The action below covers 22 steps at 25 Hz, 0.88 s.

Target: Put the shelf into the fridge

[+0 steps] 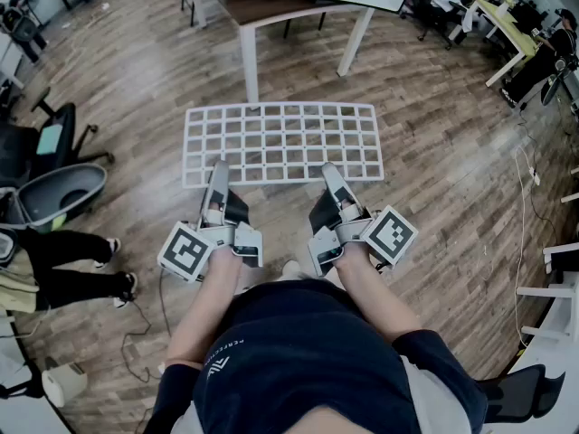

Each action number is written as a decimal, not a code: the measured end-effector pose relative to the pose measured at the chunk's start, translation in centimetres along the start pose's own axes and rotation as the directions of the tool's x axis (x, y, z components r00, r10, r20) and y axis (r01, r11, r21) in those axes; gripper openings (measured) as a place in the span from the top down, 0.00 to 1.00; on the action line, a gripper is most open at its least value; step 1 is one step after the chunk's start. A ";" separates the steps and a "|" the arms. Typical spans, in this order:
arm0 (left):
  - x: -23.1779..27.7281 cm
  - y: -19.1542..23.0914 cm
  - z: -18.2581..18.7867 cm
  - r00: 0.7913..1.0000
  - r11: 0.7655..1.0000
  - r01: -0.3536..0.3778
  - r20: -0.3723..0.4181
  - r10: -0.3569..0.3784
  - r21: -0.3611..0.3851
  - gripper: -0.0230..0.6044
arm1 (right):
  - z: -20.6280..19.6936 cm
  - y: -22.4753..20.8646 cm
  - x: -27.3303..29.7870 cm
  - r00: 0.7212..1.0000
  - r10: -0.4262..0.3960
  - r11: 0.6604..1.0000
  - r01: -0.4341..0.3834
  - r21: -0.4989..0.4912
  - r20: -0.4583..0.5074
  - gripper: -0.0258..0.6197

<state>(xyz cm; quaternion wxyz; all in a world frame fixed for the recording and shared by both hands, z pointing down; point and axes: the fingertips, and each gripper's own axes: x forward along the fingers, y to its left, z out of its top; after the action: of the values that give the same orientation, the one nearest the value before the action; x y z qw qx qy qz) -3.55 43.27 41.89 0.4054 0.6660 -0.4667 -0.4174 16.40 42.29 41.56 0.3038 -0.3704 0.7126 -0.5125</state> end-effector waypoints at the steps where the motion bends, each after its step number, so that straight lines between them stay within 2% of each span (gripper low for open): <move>1: 0.3 -0.2 -0.3 1.000 1.000 0.001 0.007 -0.001 0.001 0.86 | 0.4 -0.2 0.0 1.000 0.001 1.000 -0.001 0.000 -0.001 0.90; 10: 3.1 -0.6 -2.6 0.998 1.000 -0.015 0.054 0.015 -0.002 0.86 | 3.7 -1.9 0.7 1.000 0.010 1.000 -0.010 0.014 -0.010 0.89; 16: 3.9 0.1 -2.7 0.997 0.999 -0.041 0.070 0.041 -0.007 0.87 | 3.7 -3.5 1.7 0.999 -0.011 0.997 0.013 0.070 -0.034 0.89; 22: 6.1 0.8 -3.1 0.998 0.999 -0.035 0.050 0.036 -0.015 0.86 | 4.9 -4.5 2.6 0.998 -0.054 0.998 0.055 0.035 -0.019 0.88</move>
<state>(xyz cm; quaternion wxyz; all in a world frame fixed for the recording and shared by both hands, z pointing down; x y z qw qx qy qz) 0.41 37.69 42.55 0.4054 0.6441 -0.4856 -0.4301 19.95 36.74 44.32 0.2898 -0.3795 0.6958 -0.5365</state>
